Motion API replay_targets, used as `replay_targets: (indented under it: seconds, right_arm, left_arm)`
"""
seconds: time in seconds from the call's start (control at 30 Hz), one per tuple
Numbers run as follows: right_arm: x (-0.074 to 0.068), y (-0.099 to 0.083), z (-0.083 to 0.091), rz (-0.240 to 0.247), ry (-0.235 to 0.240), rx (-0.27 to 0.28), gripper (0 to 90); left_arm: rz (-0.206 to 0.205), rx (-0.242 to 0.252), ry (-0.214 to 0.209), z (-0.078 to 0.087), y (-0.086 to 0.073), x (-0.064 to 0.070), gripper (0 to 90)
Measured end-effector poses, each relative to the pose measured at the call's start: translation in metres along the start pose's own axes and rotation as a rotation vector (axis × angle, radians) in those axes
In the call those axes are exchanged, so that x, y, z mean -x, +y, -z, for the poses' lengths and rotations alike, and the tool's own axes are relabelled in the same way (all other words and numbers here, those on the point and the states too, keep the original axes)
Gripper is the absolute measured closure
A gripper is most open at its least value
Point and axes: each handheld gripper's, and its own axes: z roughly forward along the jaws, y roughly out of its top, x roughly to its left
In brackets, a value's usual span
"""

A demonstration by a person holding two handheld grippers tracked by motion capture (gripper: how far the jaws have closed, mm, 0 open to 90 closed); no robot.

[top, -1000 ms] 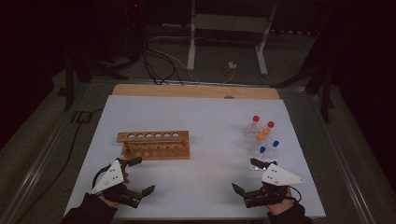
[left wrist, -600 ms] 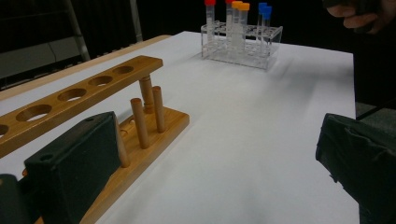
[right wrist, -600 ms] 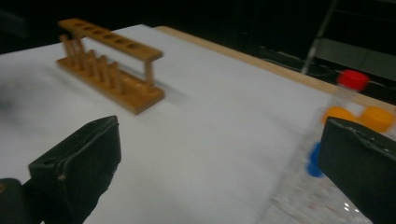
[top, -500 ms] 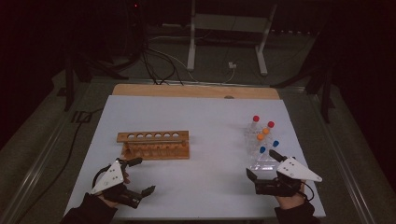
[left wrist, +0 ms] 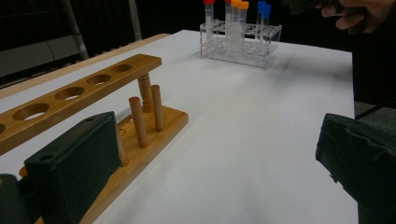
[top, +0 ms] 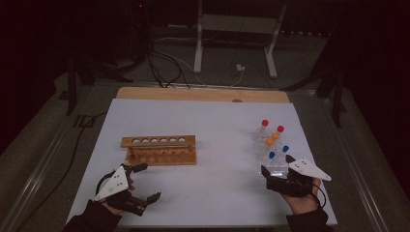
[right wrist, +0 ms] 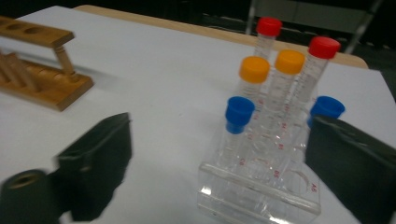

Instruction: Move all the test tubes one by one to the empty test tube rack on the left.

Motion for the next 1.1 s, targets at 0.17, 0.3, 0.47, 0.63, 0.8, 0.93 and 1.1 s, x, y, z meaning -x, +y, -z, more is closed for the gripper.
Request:
replay_targets:
  seconds: [0.17,0.3,0.47,0.63,0.8,0.93,1.1]
  right_arm:
    - [-0.001,0.001,-0.003,-0.029,-0.031,-0.043,19.7]
    - [-0.001,0.001,-0.008,-0.051,-0.036,-0.098,28.9]
    - [0.0,0.002,-0.011,-0.065,-0.032,-0.131,42.9]
    - [0.002,0.002,-0.017,-0.086,-0.034,-0.172,51.6]
    - [0.003,0.003,-0.021,-0.098,-0.036,-0.184,58.7]
    - [0.004,0.004,-0.026,-0.102,-0.034,-0.203,64.9]
    - [0.005,0.005,-0.031,-0.113,-0.036,-0.217,69.6]
  left_arm:
    - [-0.001,-0.001,0.0,0.0,0.0,0.0,0.5]
    - [-0.002,-0.004,-0.001,0.0,0.0,0.0,0.5]
    - [-0.001,-0.005,0.0,0.0,0.0,0.0,0.5]
    - [-0.006,-0.009,0.0,0.0,0.0,0.001,0.5]
    - [-0.008,-0.01,-0.001,0.0,0.0,0.001,0.5]
    - [-0.004,-0.009,-0.003,0.0,0.0,0.001,0.5]
    - [-0.005,-0.01,-0.002,0.0,0.0,0.001,0.4]
